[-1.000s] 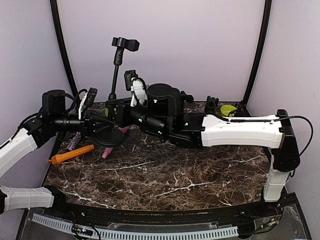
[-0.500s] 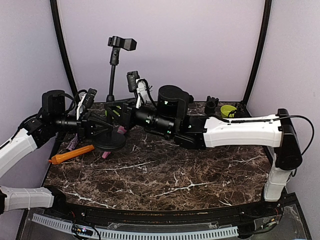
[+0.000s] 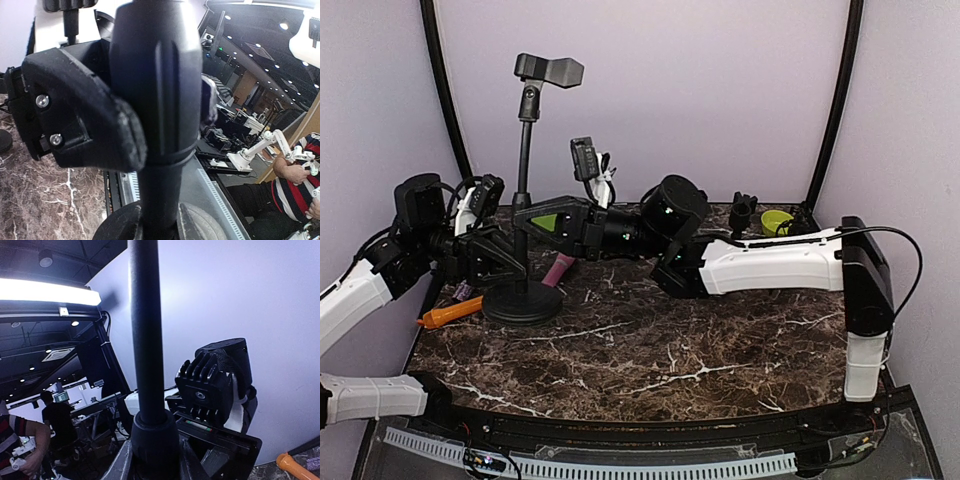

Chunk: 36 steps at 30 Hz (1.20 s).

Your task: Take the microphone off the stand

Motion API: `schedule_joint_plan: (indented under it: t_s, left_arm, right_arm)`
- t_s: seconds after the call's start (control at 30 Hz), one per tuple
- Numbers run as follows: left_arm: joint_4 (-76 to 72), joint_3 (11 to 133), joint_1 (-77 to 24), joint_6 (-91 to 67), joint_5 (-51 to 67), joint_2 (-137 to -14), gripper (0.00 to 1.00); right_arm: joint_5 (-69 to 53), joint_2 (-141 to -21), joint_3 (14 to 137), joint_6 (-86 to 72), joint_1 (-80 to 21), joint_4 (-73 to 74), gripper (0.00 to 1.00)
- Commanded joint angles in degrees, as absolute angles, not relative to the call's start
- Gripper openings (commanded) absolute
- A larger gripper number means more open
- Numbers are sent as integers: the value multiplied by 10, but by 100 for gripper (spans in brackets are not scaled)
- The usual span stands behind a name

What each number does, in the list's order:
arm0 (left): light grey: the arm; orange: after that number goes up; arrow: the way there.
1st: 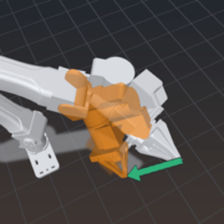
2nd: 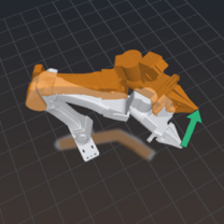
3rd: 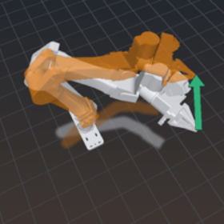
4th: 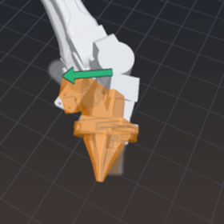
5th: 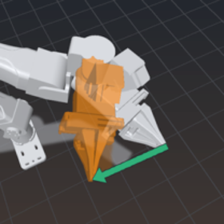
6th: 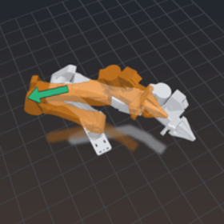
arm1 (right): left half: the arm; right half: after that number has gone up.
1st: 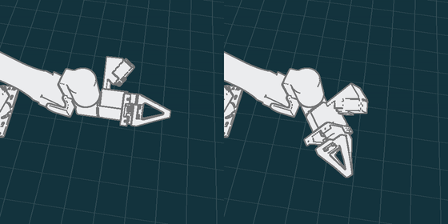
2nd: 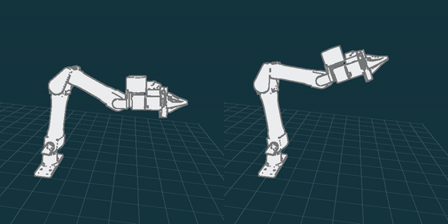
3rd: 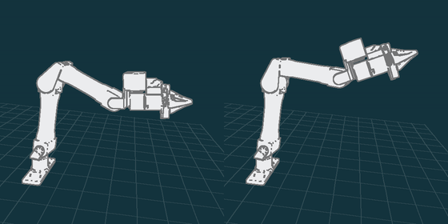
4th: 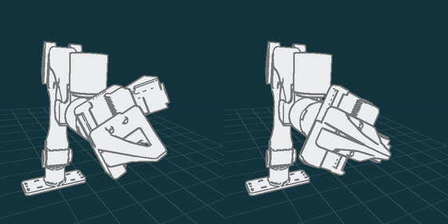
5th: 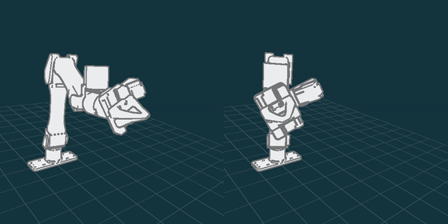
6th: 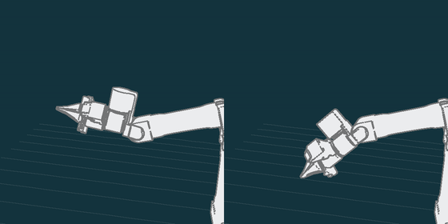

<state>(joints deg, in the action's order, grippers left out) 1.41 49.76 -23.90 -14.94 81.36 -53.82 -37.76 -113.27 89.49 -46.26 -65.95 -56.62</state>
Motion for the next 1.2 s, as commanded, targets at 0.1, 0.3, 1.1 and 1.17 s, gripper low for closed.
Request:
schedule_joint_plan:
  t_s: [0.1, 0.3, 1.1, 1.17]
  left_arm:
    - [-53, 494, -232, -203, 800, -547, 0]
    - [-61, 494, -231, -184, 765, -538, 0]
    - [45, 511, -232, 16, 572, -523, 0]
    - [43, 511, -232, 14, 573, -523, 0]
  right_arm:
    - [-495, -1175, 932, -687, -671, -846, 7]
    - [-433, -1125, 895, -569, -662, -661, 53]
    - [130, -1074, 1012, -208, -739, -80, 32]
    - [126, -1075, 1014, -210, -739, -82, 22]
